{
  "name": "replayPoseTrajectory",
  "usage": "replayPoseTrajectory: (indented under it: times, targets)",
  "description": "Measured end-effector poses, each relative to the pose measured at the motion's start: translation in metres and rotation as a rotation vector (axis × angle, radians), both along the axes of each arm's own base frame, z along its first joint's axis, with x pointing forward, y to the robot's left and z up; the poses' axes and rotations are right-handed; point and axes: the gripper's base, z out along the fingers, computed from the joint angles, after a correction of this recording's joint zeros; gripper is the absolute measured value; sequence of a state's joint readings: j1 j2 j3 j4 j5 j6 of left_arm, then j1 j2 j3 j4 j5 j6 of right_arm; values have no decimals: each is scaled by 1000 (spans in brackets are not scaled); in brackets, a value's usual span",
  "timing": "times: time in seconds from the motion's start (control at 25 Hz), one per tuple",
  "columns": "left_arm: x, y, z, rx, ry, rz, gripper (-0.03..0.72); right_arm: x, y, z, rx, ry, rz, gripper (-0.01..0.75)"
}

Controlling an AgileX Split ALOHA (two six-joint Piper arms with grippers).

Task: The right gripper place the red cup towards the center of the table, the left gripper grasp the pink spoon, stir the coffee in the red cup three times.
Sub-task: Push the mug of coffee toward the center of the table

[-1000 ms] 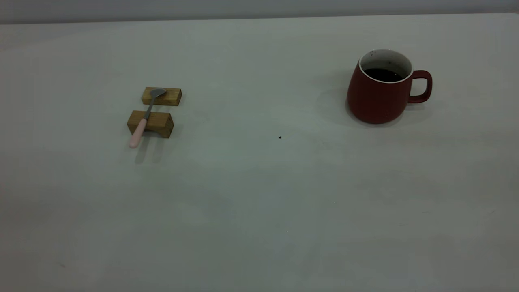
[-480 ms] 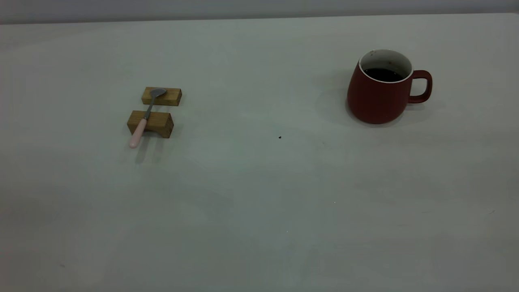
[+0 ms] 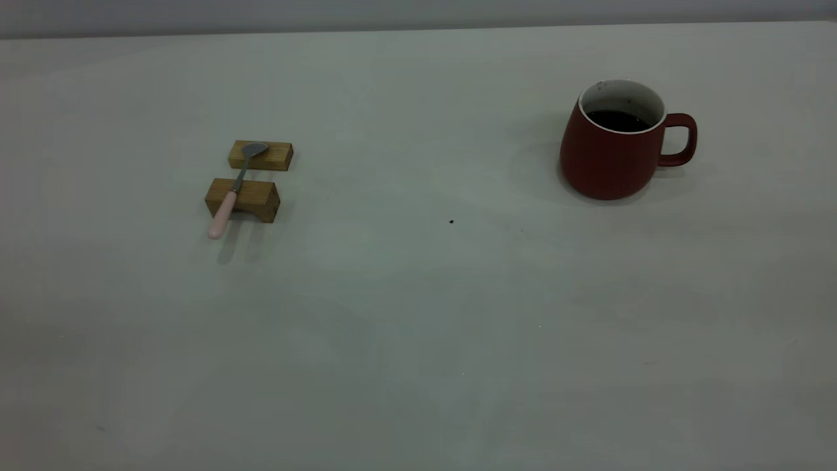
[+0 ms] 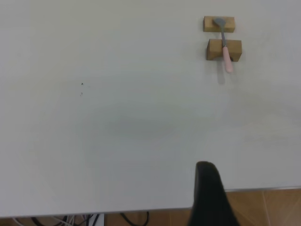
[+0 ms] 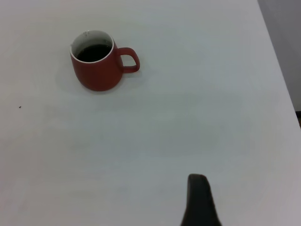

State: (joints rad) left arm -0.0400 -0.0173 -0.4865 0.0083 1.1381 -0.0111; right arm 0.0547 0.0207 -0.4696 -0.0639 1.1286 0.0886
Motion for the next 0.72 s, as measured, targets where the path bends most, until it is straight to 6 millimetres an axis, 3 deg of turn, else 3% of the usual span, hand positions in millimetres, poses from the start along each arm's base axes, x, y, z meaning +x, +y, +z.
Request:
replayPoseTrajectory:
  times: [0.28, 0.4, 0.52, 0.72]
  targets:
    - [0, 0, 0, 0, 0, 0, 543, 0, 9, 0, 66, 4, 72, 582]
    - [0, 0, 0, 0, 0, 0, 543, 10, 15, 8, 90, -1, 131, 582]
    - [0, 0, 0, 0, 0, 0, 543, 32, 21, 17, 121, 3, 178, 582]
    - [0, 0, 0, 0, 0, 0, 543, 98, 25, 13, 62, 91, 214, 582]
